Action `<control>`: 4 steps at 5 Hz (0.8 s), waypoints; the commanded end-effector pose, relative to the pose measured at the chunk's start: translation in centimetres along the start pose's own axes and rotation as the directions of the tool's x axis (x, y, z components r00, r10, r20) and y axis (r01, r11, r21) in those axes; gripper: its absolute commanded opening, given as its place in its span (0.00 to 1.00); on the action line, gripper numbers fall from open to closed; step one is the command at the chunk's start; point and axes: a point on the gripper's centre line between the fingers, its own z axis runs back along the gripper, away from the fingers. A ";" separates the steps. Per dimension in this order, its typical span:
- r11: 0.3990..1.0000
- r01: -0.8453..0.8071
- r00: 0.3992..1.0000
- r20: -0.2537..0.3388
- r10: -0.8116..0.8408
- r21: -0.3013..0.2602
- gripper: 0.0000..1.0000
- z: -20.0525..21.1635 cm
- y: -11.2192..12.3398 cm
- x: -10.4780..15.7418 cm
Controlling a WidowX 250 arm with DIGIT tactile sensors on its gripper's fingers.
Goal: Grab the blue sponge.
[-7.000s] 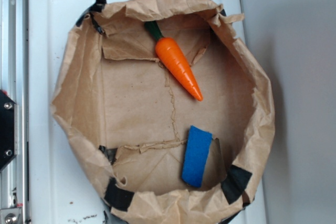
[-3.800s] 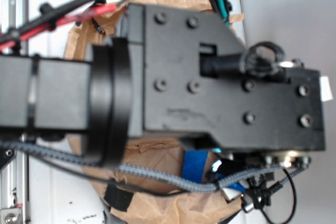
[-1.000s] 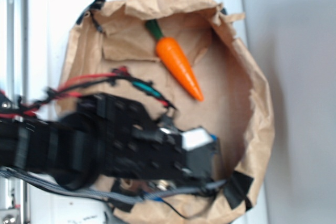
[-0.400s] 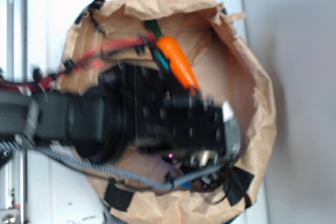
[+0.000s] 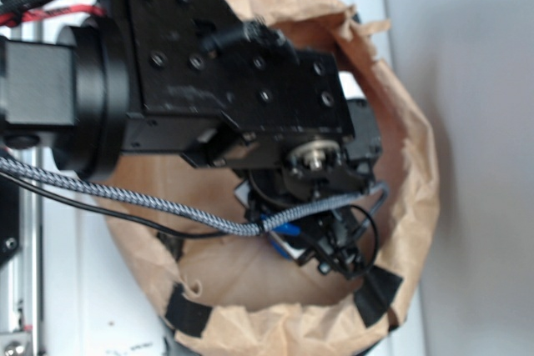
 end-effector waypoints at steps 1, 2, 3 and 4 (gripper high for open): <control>0.999 0.021 0.992 0.126 -0.017 -0.030 1.00 -2.1 -0.6 0.5; 1.000 0.010 0.984 0.176 -0.007 -0.015 1.00 -4.3 -1.9 1.2; 0.999 -0.001 0.983 0.185 -0.005 0.032 1.00 -7.0 -3.3 2.1; 0.996 -0.033 0.982 0.189 0.016 0.087 0.00 -7.9 -3.4 2.2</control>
